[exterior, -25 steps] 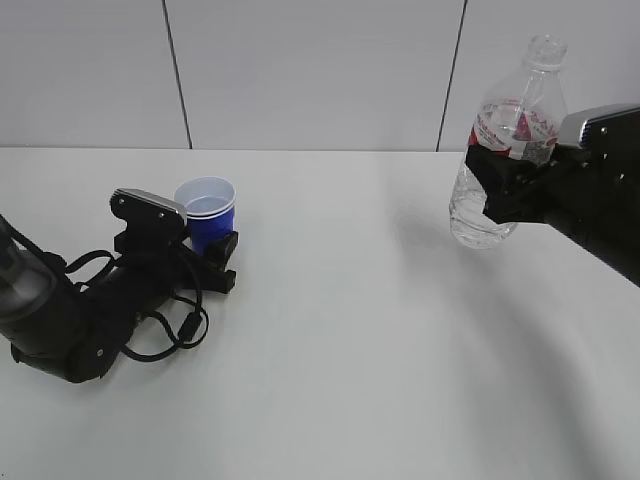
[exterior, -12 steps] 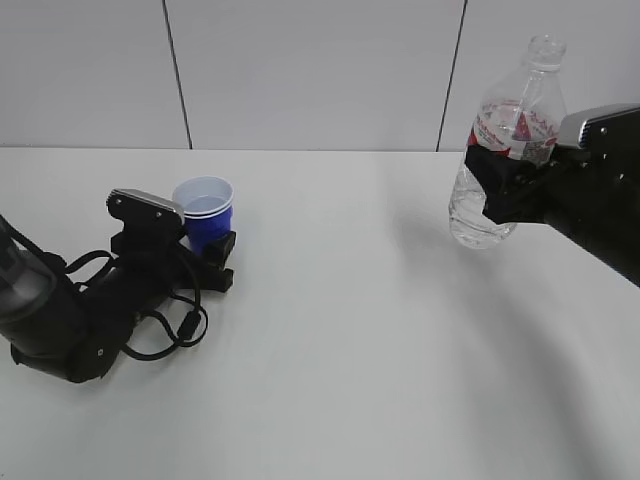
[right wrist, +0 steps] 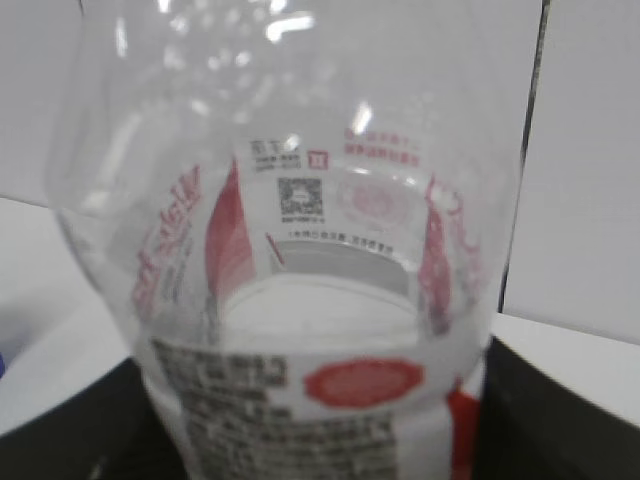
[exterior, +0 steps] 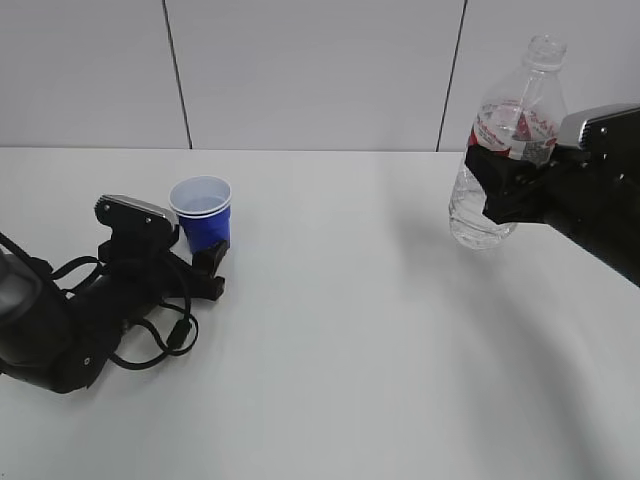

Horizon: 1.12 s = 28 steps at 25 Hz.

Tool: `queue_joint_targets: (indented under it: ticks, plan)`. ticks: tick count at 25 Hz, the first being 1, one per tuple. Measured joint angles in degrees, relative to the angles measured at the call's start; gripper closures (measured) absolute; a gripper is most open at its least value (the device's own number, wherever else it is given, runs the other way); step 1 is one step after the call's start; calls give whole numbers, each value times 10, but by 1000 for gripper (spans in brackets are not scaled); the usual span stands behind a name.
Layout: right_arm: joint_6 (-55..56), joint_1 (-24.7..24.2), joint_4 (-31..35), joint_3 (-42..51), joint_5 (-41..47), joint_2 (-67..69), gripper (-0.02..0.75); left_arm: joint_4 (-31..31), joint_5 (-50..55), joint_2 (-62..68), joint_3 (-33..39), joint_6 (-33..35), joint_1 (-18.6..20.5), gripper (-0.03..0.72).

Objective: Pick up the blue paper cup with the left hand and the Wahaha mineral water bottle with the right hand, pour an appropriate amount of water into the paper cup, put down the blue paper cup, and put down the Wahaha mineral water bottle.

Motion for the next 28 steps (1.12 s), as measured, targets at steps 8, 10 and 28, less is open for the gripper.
queue_joint_targets:
  ticks: [8, 10, 28]
  plan:
    - [0, 0, 0, 0, 0, 0, 302, 0, 0, -34, 42, 1, 0, 130]
    - [0, 0, 0, 0, 0, 0, 308, 0, 0, -48, 58, 1, 0, 130]
    - [0, 0, 1, 0, 0, 0, 316, 10, 0, -302, 263, 2, 0, 130]
